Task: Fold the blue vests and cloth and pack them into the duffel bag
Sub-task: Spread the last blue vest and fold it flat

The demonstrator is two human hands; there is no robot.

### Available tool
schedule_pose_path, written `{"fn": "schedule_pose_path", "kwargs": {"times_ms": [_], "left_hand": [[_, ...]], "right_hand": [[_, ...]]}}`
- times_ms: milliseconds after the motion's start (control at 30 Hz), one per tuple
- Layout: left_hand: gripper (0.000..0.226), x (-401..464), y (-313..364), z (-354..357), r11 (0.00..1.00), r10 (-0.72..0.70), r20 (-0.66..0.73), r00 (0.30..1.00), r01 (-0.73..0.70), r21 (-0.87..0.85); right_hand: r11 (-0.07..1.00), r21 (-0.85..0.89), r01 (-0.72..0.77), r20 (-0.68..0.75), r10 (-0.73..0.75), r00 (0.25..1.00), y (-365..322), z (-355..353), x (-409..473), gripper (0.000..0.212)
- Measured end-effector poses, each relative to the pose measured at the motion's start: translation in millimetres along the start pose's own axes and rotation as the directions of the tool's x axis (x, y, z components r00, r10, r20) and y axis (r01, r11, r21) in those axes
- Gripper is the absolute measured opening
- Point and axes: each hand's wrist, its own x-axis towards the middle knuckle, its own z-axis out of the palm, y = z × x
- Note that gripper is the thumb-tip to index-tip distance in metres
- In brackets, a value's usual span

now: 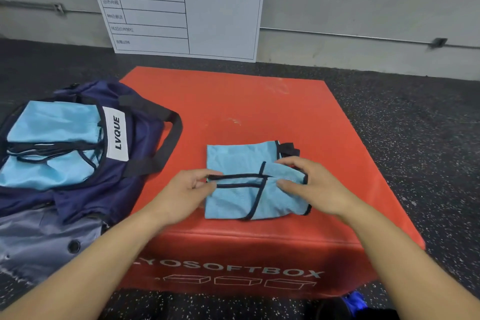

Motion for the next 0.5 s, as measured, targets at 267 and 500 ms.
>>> {"fn": "schedule_pose_path", "kwargs": {"times_ms": [267, 500], "left_hand": [[0.034, 4.2, 5.6, -0.3, 0.971, -0.179, 0.005, 0.984, 0.177, -0.162], [0.026, -1.4, 16.2, 1.6, 0.992, -0.079, 0.199, 0.977, 0.056, 0.117]], "right_hand": [[0.856, 0.388, -0.343, -0.008, 0.376, 0.927, 17.2, 4.6, 13.0, 0.048], [0.967, 0.161, -0.2, 0.151, 0.176, 0.973, 10.8, -6.9, -21.7, 0.04]]}}
